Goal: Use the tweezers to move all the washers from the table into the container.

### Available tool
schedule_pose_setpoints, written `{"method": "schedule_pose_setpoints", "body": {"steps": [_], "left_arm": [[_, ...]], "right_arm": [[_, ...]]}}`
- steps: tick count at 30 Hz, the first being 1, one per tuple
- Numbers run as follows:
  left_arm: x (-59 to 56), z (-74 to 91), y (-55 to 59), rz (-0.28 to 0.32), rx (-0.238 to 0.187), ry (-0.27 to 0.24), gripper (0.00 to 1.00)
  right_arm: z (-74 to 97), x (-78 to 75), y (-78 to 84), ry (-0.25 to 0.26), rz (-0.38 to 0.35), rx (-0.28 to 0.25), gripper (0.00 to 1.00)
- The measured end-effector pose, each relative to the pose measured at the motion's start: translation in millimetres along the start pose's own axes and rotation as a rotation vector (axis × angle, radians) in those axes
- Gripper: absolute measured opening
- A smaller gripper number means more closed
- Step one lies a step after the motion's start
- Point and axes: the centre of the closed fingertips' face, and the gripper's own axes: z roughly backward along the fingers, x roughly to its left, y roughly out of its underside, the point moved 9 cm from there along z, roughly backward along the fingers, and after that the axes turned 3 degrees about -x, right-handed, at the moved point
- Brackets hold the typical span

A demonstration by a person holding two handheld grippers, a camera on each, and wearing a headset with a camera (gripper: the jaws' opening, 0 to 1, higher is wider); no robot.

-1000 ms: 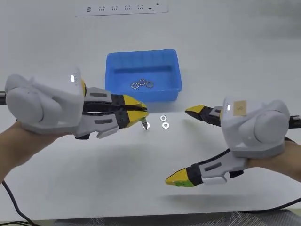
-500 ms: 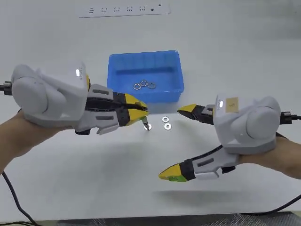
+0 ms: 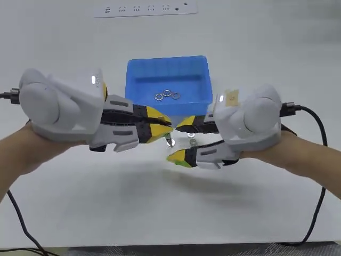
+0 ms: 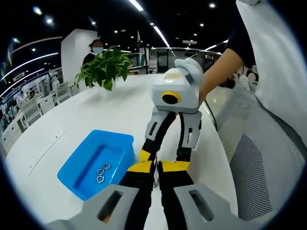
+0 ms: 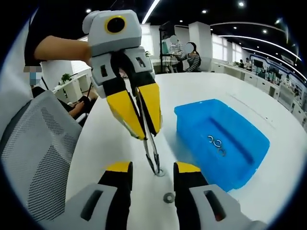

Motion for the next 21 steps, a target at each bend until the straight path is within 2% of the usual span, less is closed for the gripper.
{"method": "schedule_pose_setpoints", "body": {"steps": [6,13,15,21], "left_arm": [[0.1,1.2,0.4,-0.003,0.015,0.005,0.08],[-3.7,-0.3,0.2,-0.004,0.015,0.014,0.08],[-5.0,-0.7,0.3,-0.003,0.016,0.018,0.08],[-5.4,-0.5,-1.5,-0.014,0.039,0.001,0.08]], "right_arm": [[-5.9,-3.9,-6.8,-0.03,0.038,0.016,0.23],[-10.0,2.1,-8.8,-0.078,0.089,0.052,0.15],[-11.2,2.8,-6.4,-0.083,0.111,0.073,0.13],[-12.4,2.8,-6.8,-0.064,0.138,0.086,0.11]]}}
